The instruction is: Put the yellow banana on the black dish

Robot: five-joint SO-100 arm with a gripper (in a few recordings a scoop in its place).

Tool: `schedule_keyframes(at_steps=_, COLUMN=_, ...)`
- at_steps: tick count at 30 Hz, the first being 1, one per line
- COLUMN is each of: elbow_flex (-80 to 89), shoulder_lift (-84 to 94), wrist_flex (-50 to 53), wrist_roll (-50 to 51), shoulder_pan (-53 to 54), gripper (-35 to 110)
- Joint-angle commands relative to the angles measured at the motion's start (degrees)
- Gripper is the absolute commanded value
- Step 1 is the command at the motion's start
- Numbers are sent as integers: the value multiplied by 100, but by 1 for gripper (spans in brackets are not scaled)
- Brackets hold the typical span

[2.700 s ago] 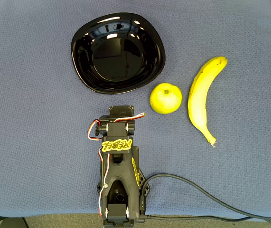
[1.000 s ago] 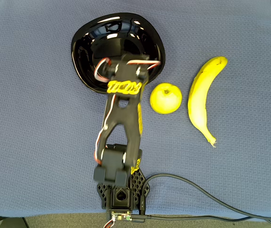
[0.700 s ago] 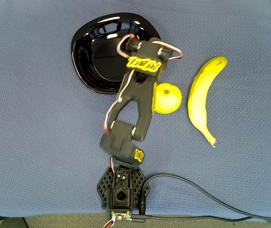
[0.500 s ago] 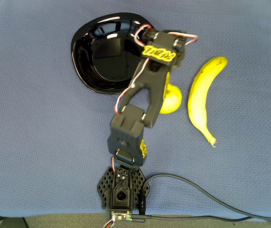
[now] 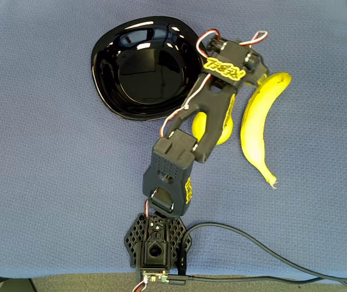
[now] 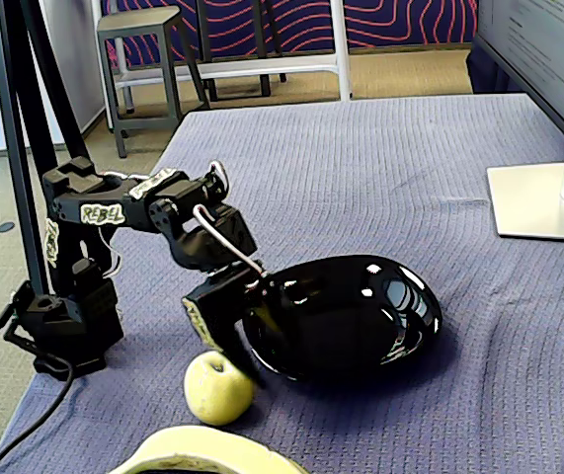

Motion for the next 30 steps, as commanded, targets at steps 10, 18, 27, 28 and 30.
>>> schedule_keyframes(at_steps=10, elbow_flex=-211, shoulder_lift=-132, wrist_flex=-97, wrist_roll=-3683, shoulder_pan=835, gripper=25)
schedule_keyframes(at_steps=18, elbow_flex=-378, shoulder_lift=-765, wrist_flex=-413, wrist_roll=-4518, shoulder_pan=1336, gripper=26)
schedule_keyframes(at_steps=27, elbow_flex=-422, shoulder_lift=-967, wrist_flex=-229, wrist_roll=-5106, shoulder_pan=1538, gripper=26)
schedule_keyframes(at_steps=28, elbow_flex=-422, shoulder_lift=-967, wrist_flex=-211, wrist_roll=-5027, shoulder_pan=1503, gripper=26)
schedule_keyframes(at_steps=30, elbow_flex=-352, shoulder_lift=-940, wrist_flex=-105, wrist_roll=-4931, shoulder_pan=1450, gripper=26)
